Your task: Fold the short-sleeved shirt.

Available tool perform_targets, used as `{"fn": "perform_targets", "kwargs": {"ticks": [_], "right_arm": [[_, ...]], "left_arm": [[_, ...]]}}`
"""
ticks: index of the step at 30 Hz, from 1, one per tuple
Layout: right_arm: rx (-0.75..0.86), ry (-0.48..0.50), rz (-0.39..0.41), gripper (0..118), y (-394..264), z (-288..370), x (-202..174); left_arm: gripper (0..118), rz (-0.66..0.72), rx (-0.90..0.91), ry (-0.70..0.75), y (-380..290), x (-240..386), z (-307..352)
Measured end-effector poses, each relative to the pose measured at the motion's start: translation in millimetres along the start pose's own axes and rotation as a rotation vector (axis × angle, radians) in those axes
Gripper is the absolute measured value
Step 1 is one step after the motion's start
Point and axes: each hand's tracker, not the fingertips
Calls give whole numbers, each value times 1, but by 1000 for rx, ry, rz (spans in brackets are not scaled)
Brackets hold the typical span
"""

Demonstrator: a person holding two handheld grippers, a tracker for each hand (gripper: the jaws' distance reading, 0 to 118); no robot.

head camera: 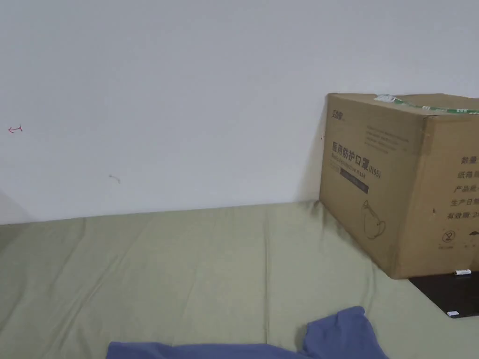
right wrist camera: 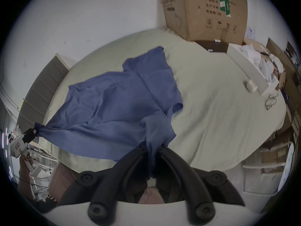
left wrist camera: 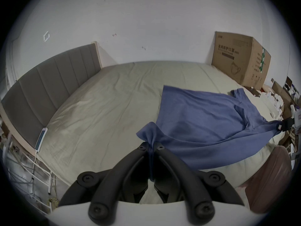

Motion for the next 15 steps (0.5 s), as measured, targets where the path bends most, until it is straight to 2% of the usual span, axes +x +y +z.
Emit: {"fn": "perform_targets", "kwargs": {"ticks": [4, 5, 6, 7, 8, 9, 10, 11, 15], "right_arm": [[-111, -37, -83, 6, 12, -32, 5], [-116, -33, -84, 8, 14, -36, 5], [-99, -16, -85, 15, 15, -37, 5], [-91, -15, -95, 36, 18, -37, 6], [-81, -20, -107, 78, 20, -34, 4], [-53, -10, -113, 102, 21, -29, 2], [-14, 3, -115, 115, 23, -23, -1], [26, 2, -105, 118, 24, -13, -6], [182, -7, -42, 118, 34, 17, -25]], "left_arm": [[8, 27, -88, 5, -2, 0, -41], [17, 33, -96, 6, -2, 0, -48], [23, 43, -97, 10, -1, 3, -52], [30, 51, -95, 14, 0, 3, -53], [45, 73, -80, 30, 3, 4, -53], [65, 102, -54, 50, 8, 6, -50], [90, 122, -26, 55, 12, 8, -44], [116, 138, 10, 36, 17, 9, -40], [117, 65, 152, 55, 47, 24, -15]]}}
